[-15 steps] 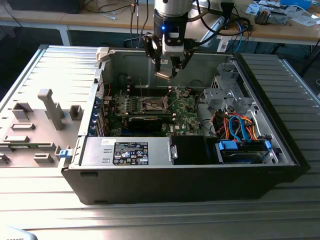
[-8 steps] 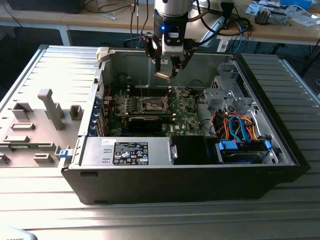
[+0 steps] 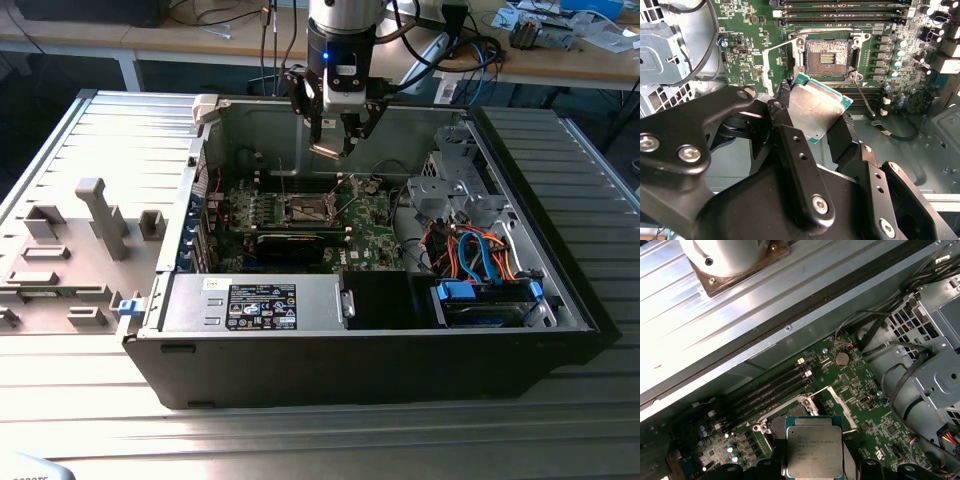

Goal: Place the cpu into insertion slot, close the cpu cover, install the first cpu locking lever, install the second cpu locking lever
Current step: 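Place the cpu into insertion slot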

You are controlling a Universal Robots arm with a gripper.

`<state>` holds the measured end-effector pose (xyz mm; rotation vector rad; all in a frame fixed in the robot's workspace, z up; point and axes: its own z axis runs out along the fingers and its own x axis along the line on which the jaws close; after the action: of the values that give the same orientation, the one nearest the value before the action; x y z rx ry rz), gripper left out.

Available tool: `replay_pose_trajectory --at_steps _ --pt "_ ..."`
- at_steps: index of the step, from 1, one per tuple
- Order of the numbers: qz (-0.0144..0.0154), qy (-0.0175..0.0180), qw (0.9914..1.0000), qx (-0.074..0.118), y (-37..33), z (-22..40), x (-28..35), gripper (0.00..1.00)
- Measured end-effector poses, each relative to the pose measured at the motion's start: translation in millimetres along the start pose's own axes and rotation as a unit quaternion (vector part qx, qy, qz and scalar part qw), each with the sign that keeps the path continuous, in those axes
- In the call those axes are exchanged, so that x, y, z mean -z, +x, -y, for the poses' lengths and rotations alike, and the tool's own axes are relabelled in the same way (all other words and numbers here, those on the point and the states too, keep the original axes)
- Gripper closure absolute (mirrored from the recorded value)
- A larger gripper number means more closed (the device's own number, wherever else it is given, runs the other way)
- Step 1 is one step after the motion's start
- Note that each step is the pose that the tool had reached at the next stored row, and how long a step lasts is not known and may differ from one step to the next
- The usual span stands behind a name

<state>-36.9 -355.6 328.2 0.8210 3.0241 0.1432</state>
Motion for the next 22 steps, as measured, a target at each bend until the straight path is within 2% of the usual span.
replay_pose_trajectory --at_steps 22 --pt "0.0012 -0.0003 0.99991 -0.013 0.0 0.0 -0.1 0.46"
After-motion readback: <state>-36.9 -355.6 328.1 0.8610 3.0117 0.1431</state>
